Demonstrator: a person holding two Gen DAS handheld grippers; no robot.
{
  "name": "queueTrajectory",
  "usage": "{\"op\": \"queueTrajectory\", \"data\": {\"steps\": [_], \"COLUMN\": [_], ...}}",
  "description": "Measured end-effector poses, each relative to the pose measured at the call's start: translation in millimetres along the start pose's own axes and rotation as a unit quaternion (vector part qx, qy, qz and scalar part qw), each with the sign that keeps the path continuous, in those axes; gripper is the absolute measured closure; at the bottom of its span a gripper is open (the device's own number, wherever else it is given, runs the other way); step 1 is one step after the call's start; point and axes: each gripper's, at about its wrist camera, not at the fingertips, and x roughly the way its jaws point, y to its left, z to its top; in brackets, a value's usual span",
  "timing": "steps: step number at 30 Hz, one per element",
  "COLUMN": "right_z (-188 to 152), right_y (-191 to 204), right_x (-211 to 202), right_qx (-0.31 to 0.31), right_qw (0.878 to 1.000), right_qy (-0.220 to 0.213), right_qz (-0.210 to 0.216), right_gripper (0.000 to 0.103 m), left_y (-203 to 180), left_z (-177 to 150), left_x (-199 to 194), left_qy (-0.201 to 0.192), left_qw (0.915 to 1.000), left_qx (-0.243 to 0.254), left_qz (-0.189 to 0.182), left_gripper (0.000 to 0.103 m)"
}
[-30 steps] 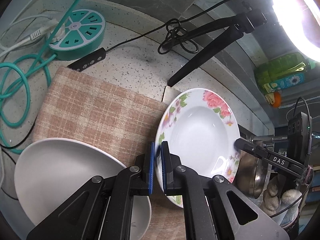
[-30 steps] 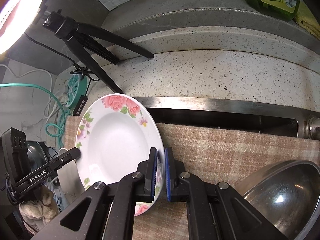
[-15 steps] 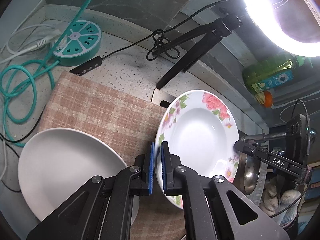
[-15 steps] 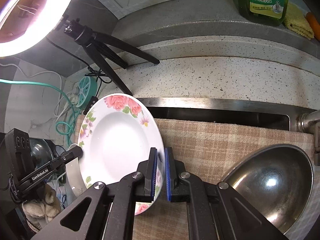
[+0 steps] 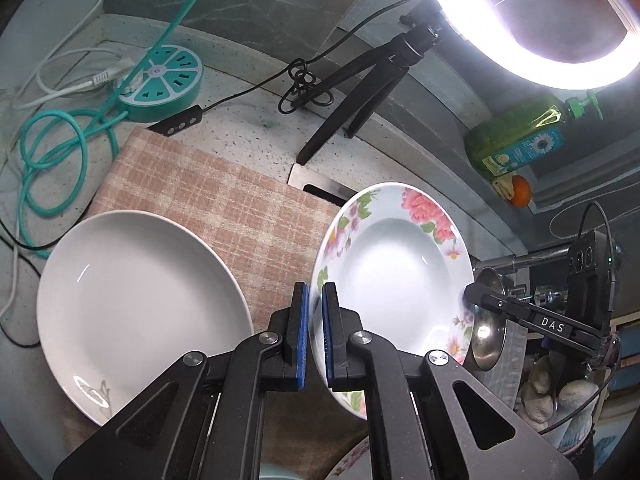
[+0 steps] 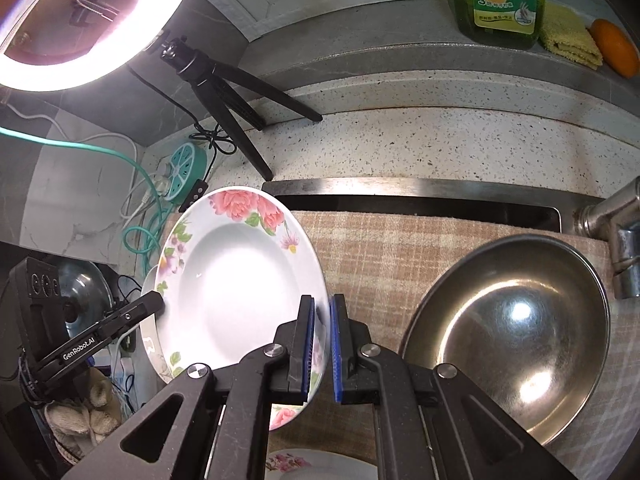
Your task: Organize plates and bowls
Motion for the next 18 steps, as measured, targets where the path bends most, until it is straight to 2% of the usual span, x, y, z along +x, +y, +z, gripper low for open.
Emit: {"op": "queueTrajectory", "data": {"steps": [18], "right_z": [-31.1], "right_y": [-6.9], "right_x": [-25.7], "right_qx": [-0.014], "right_qw": [1.000], "right_qy": [-0.005], "right_qz": [0.010], "right_gripper": [0.095], "left_y": [-16.4], "left_z": [-40.8], "left_x": [-17.2], "left_qy": [-0.015], "left_qw": [0.9999], "left_qx": [-0.005], "left_qz": [0.001], "left_gripper": [0.098]}}
